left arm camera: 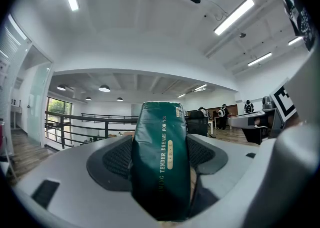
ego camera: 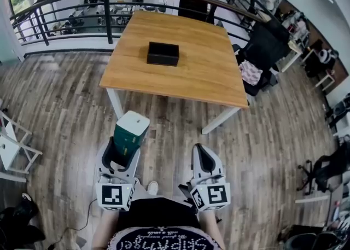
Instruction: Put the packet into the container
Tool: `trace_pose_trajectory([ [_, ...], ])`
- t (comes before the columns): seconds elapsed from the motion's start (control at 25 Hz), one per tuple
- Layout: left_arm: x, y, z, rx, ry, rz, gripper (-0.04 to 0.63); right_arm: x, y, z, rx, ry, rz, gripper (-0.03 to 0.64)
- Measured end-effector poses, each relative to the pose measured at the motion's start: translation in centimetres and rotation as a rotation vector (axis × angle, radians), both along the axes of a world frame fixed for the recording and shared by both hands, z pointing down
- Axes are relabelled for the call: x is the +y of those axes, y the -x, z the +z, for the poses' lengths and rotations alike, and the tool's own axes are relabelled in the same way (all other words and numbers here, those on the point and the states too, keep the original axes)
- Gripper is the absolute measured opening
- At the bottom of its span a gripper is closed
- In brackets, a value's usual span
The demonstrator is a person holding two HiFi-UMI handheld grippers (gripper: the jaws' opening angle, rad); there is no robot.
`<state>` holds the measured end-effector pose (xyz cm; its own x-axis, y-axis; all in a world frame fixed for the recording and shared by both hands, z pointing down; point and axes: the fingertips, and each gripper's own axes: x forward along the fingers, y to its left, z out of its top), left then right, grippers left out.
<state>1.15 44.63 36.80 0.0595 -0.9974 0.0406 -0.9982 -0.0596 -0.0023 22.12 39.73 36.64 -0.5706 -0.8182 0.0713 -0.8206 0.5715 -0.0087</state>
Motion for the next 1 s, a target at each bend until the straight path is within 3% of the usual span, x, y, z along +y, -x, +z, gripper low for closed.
trace_pose_trajectory([
  [0.48, -0.7, -0.7, 0.2, -0.006, -0.008, 0.008, 0.360, -0.5, -1.1, 0.2, -0.053, 0.001, 0.005, 0.040],
  [1.0, -6.2, 2.4, 0.8, -0.005, 0.004, 0.033, 0.360, -4.7, 0.9, 1.1, -0.045, 0.039, 0.047, 0.040],
])
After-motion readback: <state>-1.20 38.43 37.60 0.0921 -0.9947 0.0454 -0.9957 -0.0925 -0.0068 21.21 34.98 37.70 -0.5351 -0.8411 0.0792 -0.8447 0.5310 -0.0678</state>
